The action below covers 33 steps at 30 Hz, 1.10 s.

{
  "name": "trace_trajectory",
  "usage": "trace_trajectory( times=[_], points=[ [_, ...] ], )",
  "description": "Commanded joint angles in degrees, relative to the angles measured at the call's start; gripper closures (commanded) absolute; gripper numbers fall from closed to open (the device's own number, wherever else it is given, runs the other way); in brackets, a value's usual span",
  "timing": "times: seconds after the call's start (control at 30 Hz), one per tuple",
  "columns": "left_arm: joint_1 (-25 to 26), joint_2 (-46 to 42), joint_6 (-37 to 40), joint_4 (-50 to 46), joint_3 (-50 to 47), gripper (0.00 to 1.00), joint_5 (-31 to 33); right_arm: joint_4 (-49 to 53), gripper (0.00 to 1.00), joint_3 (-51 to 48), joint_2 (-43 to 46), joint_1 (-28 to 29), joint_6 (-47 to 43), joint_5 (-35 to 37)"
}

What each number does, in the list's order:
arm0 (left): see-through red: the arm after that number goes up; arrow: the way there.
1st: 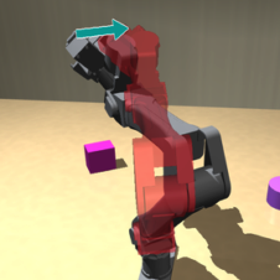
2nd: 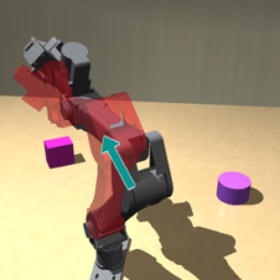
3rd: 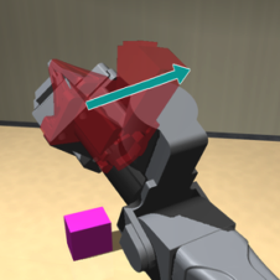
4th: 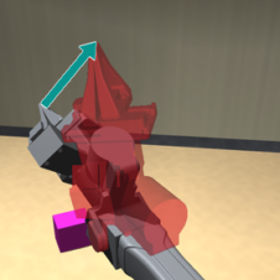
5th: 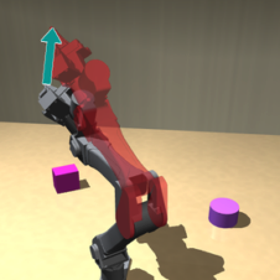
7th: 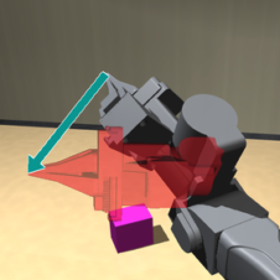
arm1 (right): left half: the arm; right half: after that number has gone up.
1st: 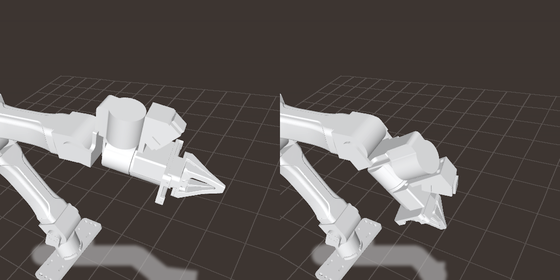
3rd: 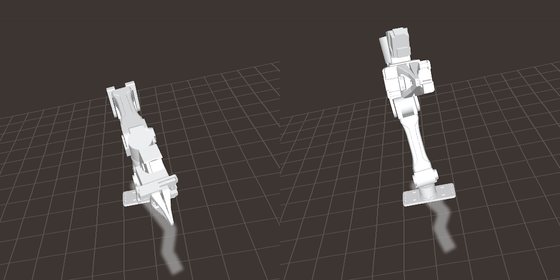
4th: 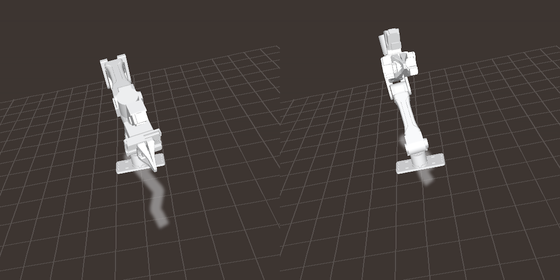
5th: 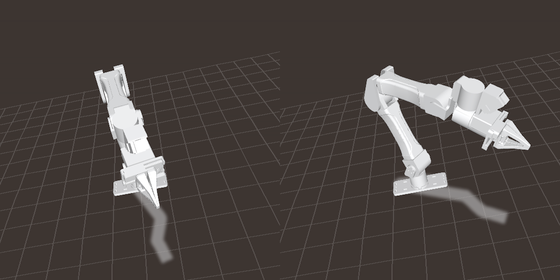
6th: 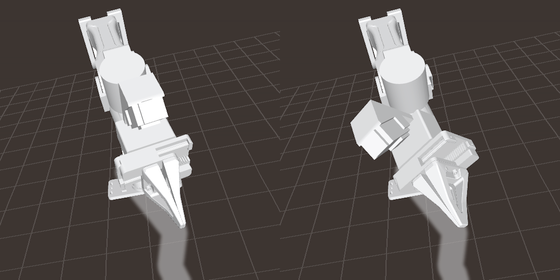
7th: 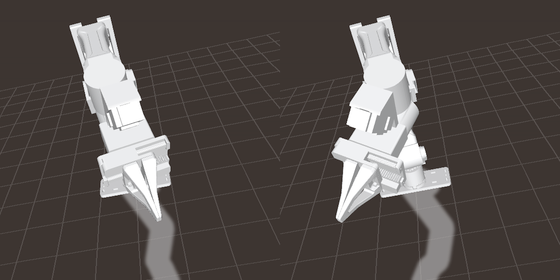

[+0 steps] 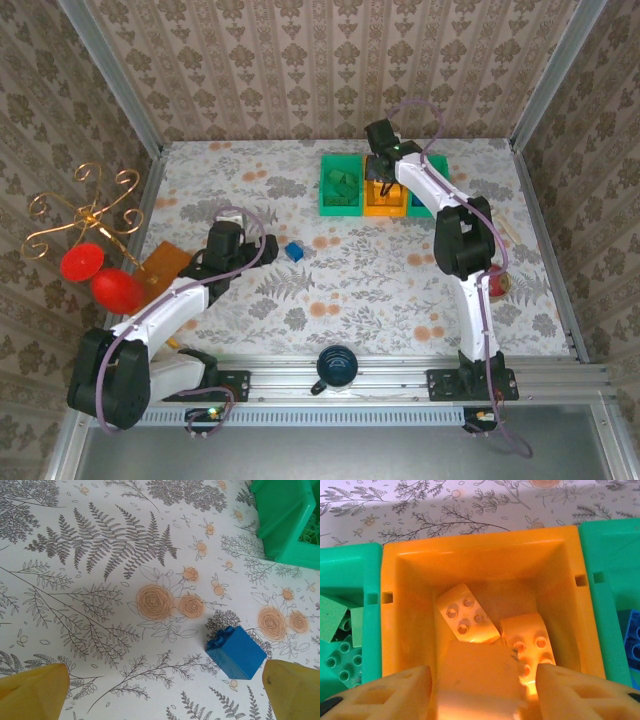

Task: Sort the legos into containers by color
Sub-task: Place the lego in the container, then pick up the lego from the center of the table.

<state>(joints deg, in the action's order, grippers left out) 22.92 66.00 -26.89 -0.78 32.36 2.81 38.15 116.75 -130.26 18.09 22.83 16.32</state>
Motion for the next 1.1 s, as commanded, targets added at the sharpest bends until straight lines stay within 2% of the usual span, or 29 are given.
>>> trace_trajectory(
  times=[0.0,0.23,0.3,0.5,0.67,0.93,1.07],
  points=[
    [0.71,0.53,1.84,0.51,-0.13,0.00,-0.48,2.01,0.37,2.25,-0.13,-0.17,-0.75,0.63],
    [2.79,2.16,3.50,0.27,1.09,0.00,0.41,1.79,0.31,-0.91,4.53,-0.02,-1.18,0.17],
    [5.08,3.00,4.13,-0.03,1.77,0.00,0.91,1.02,0.29,-3.42,7.12,0.11,-1.20,0.11],
    [8.59,6.69,6.10,-2.68,5.10,0.00,1.39,-2.53,0.25,-15.49,17.26,1.32,-0.23,0.45],
    [10.79,10.53,6.55,-4.15,7.60,0.00,2.18,-6.32,0.16,-28.07,26.49,2.52,1.97,0.88],
    [12.24,19.54,2.04,-4.50,12.78,0.00,2.32,-8.97,0.00,-44.31,39.76,3.37,6.81,0.71],
    [12.85,22.36,-0.65,-2.57,12.73,0.08,0.79,-8.44,0.00,-48.64,44.63,3.79,8.16,0.90]
  ],
)
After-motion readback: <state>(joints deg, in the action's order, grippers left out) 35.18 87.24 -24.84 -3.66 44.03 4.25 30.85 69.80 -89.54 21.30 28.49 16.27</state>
